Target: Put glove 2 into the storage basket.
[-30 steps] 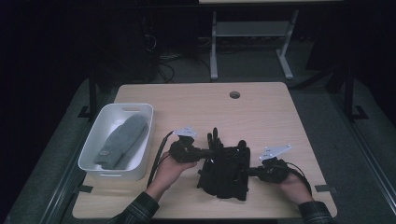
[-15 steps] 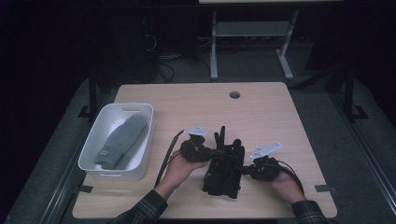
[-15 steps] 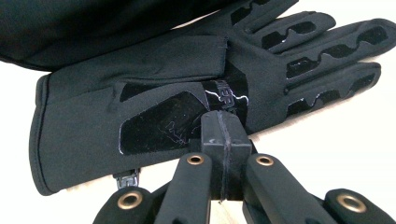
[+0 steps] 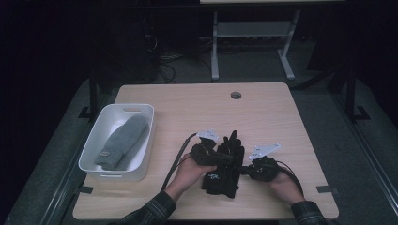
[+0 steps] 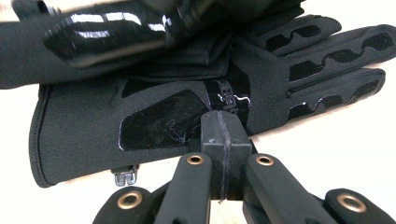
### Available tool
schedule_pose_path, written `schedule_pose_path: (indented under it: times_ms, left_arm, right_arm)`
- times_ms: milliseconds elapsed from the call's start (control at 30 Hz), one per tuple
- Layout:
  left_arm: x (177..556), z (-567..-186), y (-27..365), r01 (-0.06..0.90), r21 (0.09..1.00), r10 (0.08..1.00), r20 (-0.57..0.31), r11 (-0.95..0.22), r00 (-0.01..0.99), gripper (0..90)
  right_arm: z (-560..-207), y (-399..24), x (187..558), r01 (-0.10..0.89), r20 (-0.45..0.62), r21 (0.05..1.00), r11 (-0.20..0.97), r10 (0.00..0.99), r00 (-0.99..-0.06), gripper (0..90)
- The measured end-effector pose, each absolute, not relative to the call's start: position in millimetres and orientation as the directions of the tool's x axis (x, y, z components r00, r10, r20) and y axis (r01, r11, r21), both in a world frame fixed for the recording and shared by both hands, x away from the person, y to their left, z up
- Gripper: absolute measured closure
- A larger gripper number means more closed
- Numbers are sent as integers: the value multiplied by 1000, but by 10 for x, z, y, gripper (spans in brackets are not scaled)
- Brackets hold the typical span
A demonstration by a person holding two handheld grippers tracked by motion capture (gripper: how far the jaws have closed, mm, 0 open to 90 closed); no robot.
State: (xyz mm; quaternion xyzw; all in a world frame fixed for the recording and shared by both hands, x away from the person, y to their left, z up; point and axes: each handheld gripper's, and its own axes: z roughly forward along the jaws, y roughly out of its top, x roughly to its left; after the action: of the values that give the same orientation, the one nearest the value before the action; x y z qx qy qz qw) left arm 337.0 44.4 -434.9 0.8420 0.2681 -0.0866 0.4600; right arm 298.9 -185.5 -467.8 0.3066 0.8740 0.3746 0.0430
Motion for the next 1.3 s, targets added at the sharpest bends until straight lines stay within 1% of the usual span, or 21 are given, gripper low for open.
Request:
schedule_pose_path:
  times_ms: [100, 167, 267, 333, 400, 433, 467, 567, 600, 667, 733, 800, 900, 1000, 1067, 1300]
  left_arm:
    - [3351, -4383, 391, 520, 726, 365, -381, -450, 849, 825]
    - [3338, -4372, 384, 511, 732, 359, -375, -451, 855, 774]
    - [3320, -4324, 407, 497, 745, 352, -364, -445, 862, 755]
    - [3297, -4295, 423, 487, 749, 348, -355, -450, 868, 786]
    - [3271, -4286, 425, 479, 748, 347, -346, -459, 872, 844]
    - [3250, -4290, 422, 473, 747, 338, -343, -468, 876, 874]
    - [3233, -4292, 417, 473, 743, 337, -343, -474, 877, 889]
    - [3166, -4333, 358, 469, 734, 327, -344, -491, 880, 892]
    - [3144, -4353, 333, 467, 729, 318, -348, -500, 882, 892]
    - [3097, -4403, 267, 459, 714, 299, -350, -528, 888, 892]
    - [3050, -4461, 194, 450, 699, 287, -346, -556, 893, 892]
    - [3020, -4526, 138, 425, 678, 283, -317, -600, 905, 892]
    - [3007, -4584, 122, 412, 654, 284, -298, -634, 911, 893]
    - [3011, -4561, 154, 397, 638, 291, -270, -659, 918, 893]
    - [3024, -4558, 203, 402, 631, 298, -270, -663, 915, 894]
    - [3075, -4506, 469, 409, 600, 335, -238, -688, 912, 894]
  right_arm:
    - [-4665, -1893, 2985, 499, 151, 691, 523, 571, -807, 834]
    - [-4645, -1956, 2987, 506, 152, 702, 502, 589, -794, 759]
    - [-4621, -2070, 2996, 518, 147, 713, 473, 622, -769, 662]
    - [-4622, -2153, 3014, 519, 129, 719, 462, 645, -754, 586]
    - [-4634, -2260, 3038, 530, 118, 725, 440, 679, -725, 485]
    - [-4643, -2303, 3049, 534, 109, 727, 433, 695, -711, 419]
    - [-4657, -2351, 3059, 545, 101, 726, 419, 719, -688, 375]
    - [-4687, -2444, 3093, 566, 90, 725, 392, 762, -642, 260]
    - [-4692, -2464, 3103, 570, 87, 724, 389, 768, -635, 253]
    - [-4698, -2507, 3119, 570, 69, 725, 386, 783, -618, 203]
    - [-4705, -2531, 3131, 578, 69, 724, 377, 793, -605, 186]
    - [-4721, -2541, 3139, 582, 64, 720, 378, 799, -598, 180]
    - [-4743, -2544, 3140, 588, 57, 714, 380, 806, -590, 167]
    - [-4770, -2549, 3146, 591, 53, 711, 381, 809, -585, 147]
    - [-4785, -2554, 3154, 586, 40, 711, 389, 809, -586, 141]
    - [-4806, -2540, 3153, 586, 33, 711, 389, 814, -580, 136]
